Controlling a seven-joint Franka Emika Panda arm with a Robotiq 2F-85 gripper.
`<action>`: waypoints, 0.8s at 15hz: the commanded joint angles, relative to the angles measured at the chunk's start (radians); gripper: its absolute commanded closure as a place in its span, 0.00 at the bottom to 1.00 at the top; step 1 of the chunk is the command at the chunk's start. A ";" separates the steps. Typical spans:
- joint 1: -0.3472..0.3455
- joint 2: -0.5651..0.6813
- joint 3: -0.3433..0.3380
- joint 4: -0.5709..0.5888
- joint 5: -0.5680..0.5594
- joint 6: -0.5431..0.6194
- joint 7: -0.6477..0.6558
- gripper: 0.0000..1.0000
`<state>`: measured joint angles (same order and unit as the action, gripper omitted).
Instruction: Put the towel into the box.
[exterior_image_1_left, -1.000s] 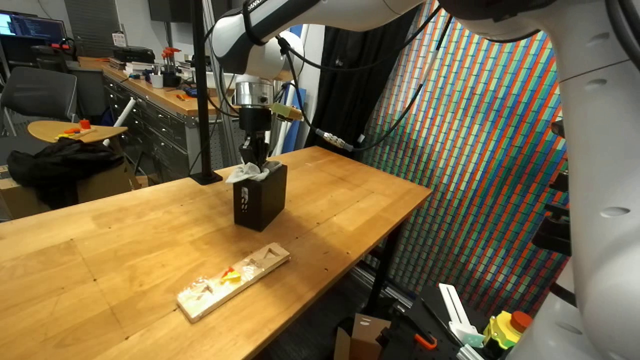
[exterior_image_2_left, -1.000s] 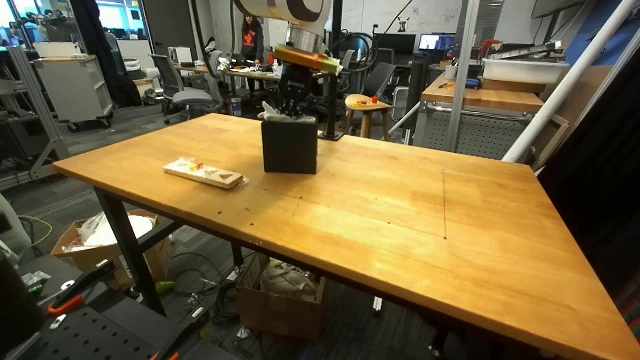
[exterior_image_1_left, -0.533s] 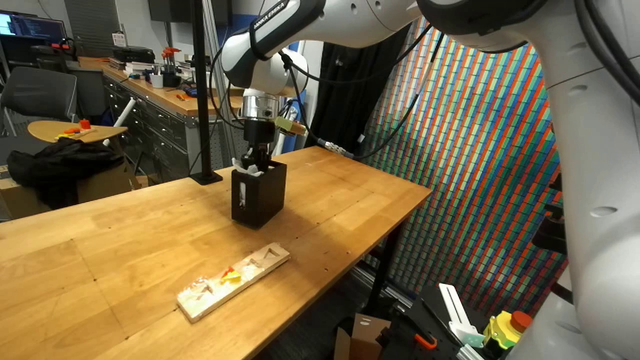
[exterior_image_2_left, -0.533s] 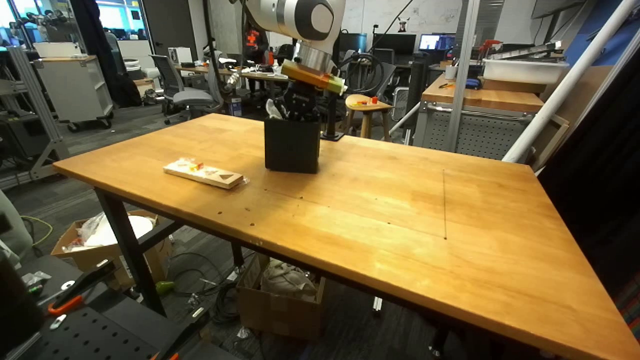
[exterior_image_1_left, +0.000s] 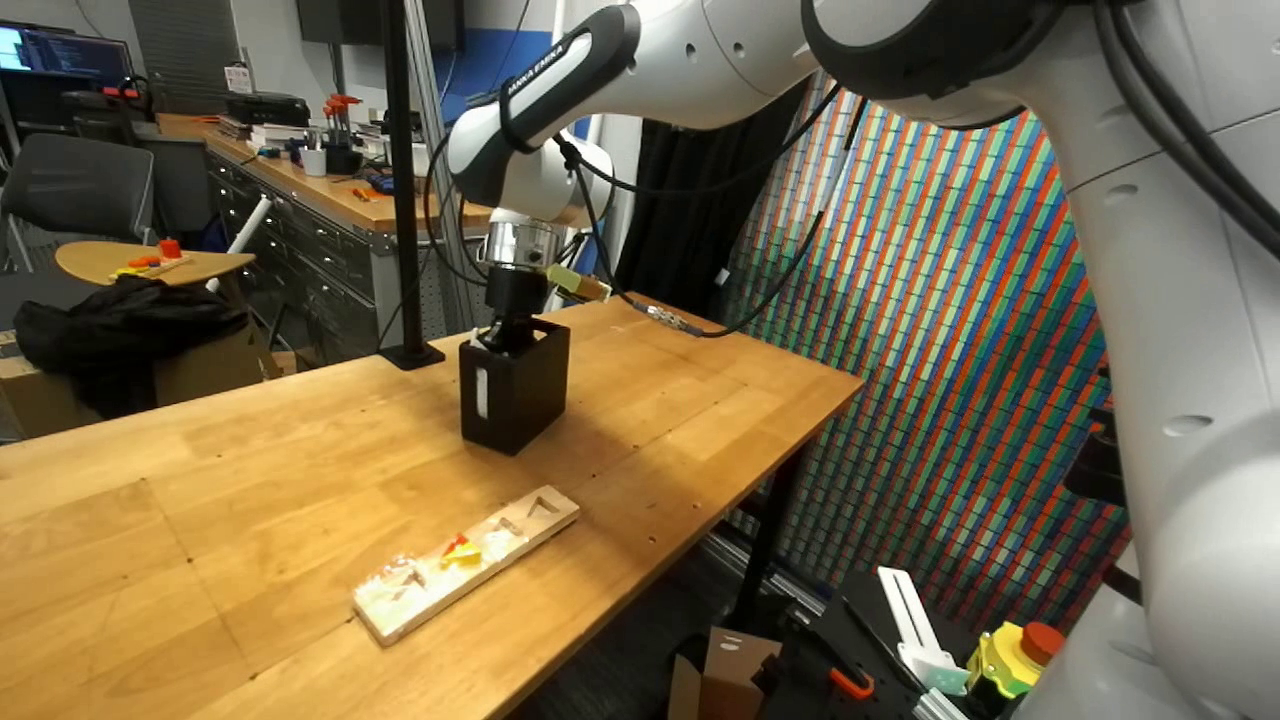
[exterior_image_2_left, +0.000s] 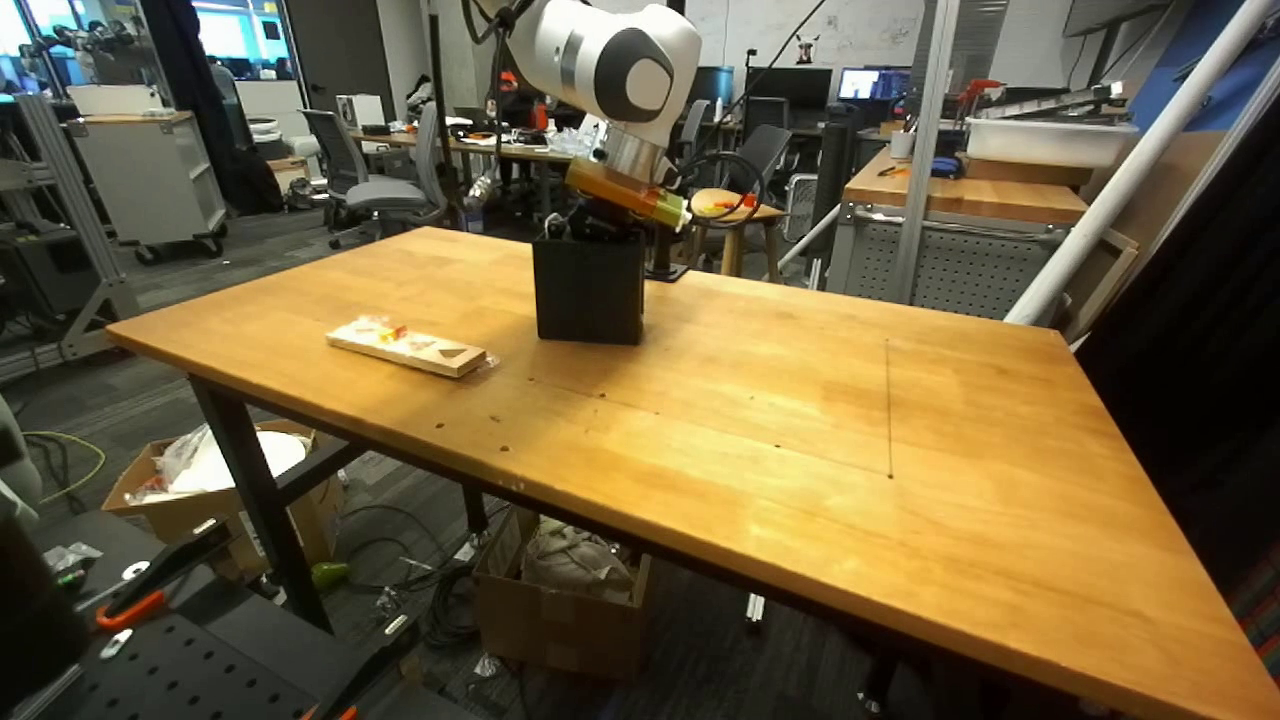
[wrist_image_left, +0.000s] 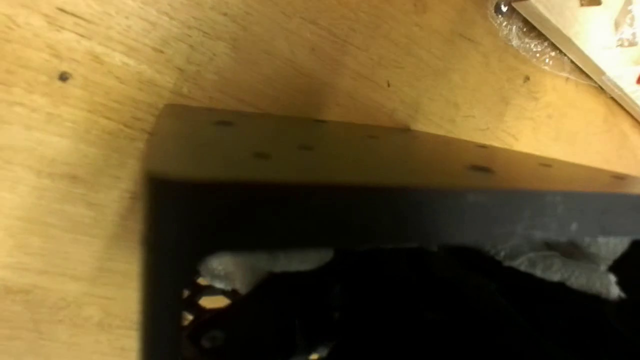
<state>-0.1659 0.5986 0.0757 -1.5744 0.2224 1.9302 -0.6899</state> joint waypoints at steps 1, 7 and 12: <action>0.002 -0.057 0.008 -0.034 0.002 0.011 0.007 0.97; 0.040 -0.160 -0.002 -0.037 -0.045 -0.033 0.054 0.97; 0.082 -0.229 -0.005 0.002 -0.116 -0.118 0.104 0.98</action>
<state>-0.1123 0.4224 0.0774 -1.5778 0.1504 1.8651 -0.6254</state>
